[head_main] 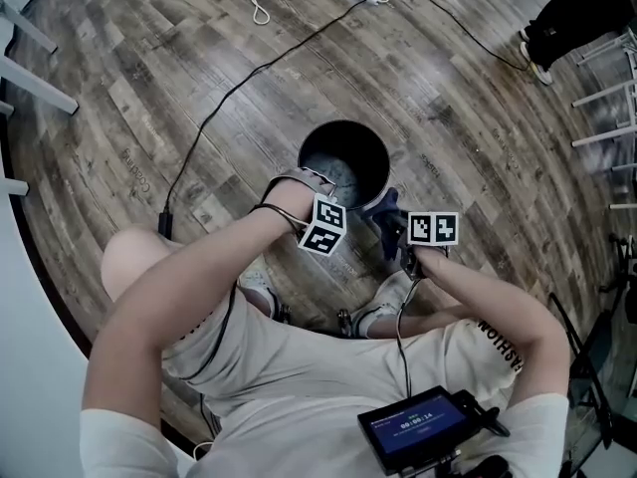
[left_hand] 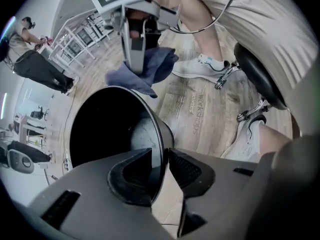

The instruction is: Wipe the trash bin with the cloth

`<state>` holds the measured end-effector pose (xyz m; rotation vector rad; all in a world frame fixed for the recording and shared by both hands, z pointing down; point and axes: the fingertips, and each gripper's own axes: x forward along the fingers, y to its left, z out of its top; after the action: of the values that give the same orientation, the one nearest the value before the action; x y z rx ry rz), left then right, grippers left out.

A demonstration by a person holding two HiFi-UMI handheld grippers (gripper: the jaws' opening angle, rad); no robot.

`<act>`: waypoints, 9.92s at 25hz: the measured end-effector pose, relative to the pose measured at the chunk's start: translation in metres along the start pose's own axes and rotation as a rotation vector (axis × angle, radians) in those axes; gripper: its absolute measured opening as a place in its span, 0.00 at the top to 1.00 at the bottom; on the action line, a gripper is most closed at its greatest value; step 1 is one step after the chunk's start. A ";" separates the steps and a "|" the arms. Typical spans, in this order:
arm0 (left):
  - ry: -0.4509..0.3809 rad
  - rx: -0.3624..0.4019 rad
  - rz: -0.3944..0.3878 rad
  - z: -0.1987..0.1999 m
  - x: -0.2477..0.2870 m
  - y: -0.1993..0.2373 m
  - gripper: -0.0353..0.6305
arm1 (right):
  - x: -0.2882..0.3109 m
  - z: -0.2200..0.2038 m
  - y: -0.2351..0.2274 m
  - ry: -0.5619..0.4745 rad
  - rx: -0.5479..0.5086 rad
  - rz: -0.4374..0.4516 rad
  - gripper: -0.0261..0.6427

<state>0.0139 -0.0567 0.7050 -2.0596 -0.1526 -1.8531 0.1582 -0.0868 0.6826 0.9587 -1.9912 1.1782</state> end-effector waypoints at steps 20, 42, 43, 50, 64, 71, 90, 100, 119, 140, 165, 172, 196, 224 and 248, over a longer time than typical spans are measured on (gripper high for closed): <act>0.062 0.059 -0.053 -0.002 0.012 -0.011 0.86 | 0.076 -0.012 -0.011 0.002 -0.071 0.005 0.86; 0.064 -0.047 -0.088 0.004 0.016 -0.006 0.85 | 0.115 -0.033 -0.066 0.117 0.093 -0.069 0.86; 0.064 -0.068 -0.089 0.005 0.016 -0.005 0.85 | 0.100 -0.029 -0.063 0.116 0.078 -0.066 0.86; 0.007 -0.274 -0.094 0.020 0.013 0.014 0.85 | 0.007 -0.005 -0.026 0.049 0.054 -0.002 0.86; 0.030 -0.068 0.028 -0.008 0.000 0.003 0.78 | 0.006 0.036 0.019 -0.028 0.064 0.078 0.86; 0.051 -0.012 0.023 -0.007 0.005 0.005 0.86 | 0.051 0.022 0.003 0.010 0.027 0.045 0.86; 0.062 0.009 0.013 -0.004 0.013 0.006 0.86 | 0.181 -0.049 -0.082 0.095 0.200 -0.081 0.86; 0.046 0.001 -0.018 -0.018 0.009 -0.003 0.74 | 0.066 -0.021 -0.031 0.117 0.099 -0.024 0.86; 0.050 -0.005 0.007 0.000 0.008 -0.004 0.86 | 0.031 0.010 0.030 -0.009 0.050 0.078 0.86; -0.012 -0.074 -0.010 0.024 0.007 0.004 0.89 | 0.185 -0.066 -0.076 0.117 0.175 -0.027 0.86; 0.075 0.043 0.024 -0.022 0.005 0.002 0.83 | 0.009 0.005 0.054 0.002 0.015 0.091 0.86; 0.051 0.040 0.012 -0.006 0.004 -0.006 0.87 | 0.049 -0.004 0.019 0.037 -0.020 0.041 0.86; -0.058 -0.094 -0.047 0.019 0.000 -0.004 0.87 | 0.142 -0.046 -0.060 0.142 0.110 -0.072 0.86; 0.104 0.027 0.027 -0.011 0.007 -0.007 0.85 | 0.063 -0.015 0.006 0.044 0.051 0.020 0.86; -0.074 -0.077 -0.019 0.026 -0.002 -0.002 0.86 | 0.142 -0.043 -0.074 0.132 0.160 -0.077 0.86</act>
<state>0.0369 -0.0455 0.7014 -2.1875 -0.1231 -1.8211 0.1490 -0.1107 0.8466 1.0005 -1.7620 1.3378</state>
